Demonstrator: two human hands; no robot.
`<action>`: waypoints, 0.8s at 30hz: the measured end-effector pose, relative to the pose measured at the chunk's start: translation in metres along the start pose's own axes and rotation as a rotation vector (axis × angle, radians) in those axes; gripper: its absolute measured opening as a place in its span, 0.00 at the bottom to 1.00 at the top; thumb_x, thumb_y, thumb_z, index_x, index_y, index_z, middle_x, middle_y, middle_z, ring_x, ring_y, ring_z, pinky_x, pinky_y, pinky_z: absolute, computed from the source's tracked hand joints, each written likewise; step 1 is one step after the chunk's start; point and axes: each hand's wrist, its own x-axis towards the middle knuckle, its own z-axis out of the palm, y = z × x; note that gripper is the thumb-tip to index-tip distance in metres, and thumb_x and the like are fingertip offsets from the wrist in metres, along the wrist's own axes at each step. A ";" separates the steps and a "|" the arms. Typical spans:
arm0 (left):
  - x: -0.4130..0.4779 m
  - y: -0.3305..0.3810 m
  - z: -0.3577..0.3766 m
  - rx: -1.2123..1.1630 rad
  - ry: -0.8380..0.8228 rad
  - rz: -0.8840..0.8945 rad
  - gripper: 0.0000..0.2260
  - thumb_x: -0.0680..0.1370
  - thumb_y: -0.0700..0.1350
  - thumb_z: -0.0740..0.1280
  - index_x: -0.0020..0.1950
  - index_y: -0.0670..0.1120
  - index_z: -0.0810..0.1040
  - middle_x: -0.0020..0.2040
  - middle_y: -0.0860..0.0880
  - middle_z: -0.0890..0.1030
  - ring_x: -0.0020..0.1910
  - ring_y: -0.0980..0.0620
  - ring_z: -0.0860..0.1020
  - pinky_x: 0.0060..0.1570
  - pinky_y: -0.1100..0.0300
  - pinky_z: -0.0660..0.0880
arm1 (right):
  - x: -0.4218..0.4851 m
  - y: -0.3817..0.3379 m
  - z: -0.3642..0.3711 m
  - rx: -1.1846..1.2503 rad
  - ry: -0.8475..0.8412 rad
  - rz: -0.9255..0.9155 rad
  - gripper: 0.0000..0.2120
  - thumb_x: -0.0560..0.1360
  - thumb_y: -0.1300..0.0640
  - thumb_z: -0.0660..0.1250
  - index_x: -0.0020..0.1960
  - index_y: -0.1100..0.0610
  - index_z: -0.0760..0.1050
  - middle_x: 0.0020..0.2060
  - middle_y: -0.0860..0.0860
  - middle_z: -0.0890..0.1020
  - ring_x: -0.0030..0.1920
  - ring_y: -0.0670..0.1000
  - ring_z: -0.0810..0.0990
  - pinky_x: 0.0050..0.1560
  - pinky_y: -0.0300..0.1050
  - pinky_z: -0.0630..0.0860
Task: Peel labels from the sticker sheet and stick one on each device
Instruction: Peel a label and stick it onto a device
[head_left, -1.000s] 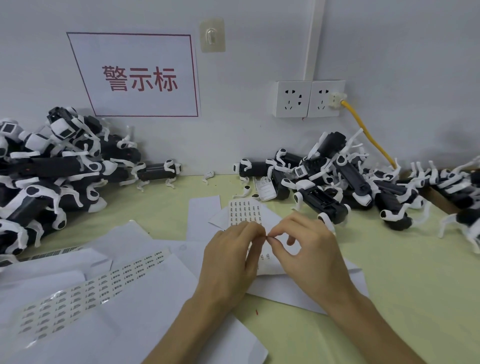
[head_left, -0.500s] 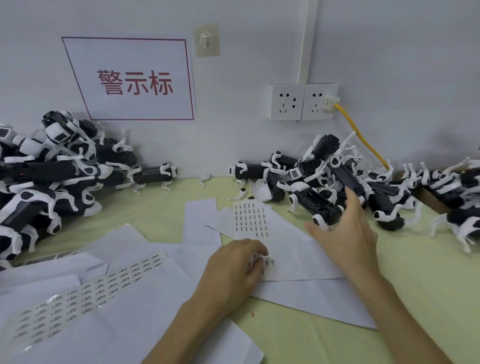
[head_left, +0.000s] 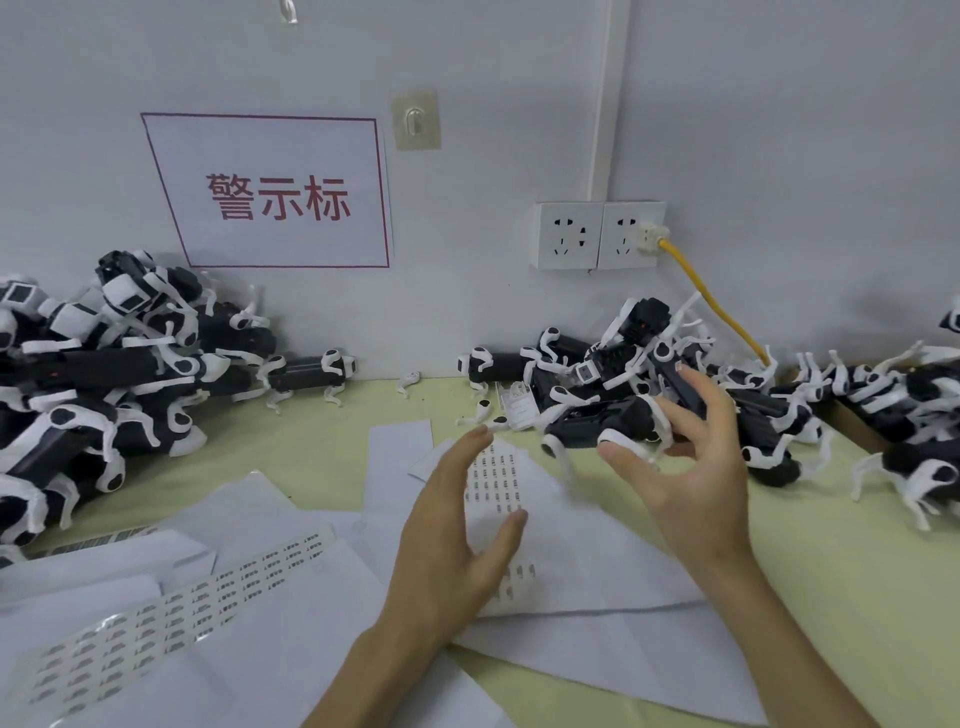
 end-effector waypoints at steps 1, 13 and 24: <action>0.000 0.001 0.000 -0.047 0.024 -0.006 0.28 0.77 0.51 0.70 0.76 0.56 0.66 0.76 0.62 0.69 0.76 0.60 0.67 0.72 0.67 0.63 | 0.000 -0.002 0.000 0.072 -0.036 0.008 0.44 0.64 0.58 0.85 0.73 0.46 0.66 0.54 0.33 0.82 0.62 0.44 0.79 0.58 0.42 0.74; 0.014 0.010 -0.018 -0.792 -0.222 -0.425 0.26 0.73 0.61 0.67 0.60 0.43 0.79 0.54 0.33 0.82 0.50 0.31 0.81 0.55 0.40 0.77 | -0.003 -0.020 -0.002 0.471 -0.506 0.253 0.35 0.64 0.46 0.76 0.69 0.47 0.72 0.40 0.52 0.85 0.42 0.46 0.80 0.45 0.47 0.72; 0.007 0.015 0.009 -0.903 -0.323 -0.704 0.33 0.63 0.67 0.78 0.55 0.44 0.81 0.36 0.42 0.78 0.29 0.47 0.76 0.36 0.52 0.67 | -0.014 -0.026 0.012 -0.030 -0.186 -0.053 0.16 0.73 0.44 0.74 0.59 0.46 0.80 0.56 0.40 0.82 0.52 0.43 0.81 0.48 0.35 0.74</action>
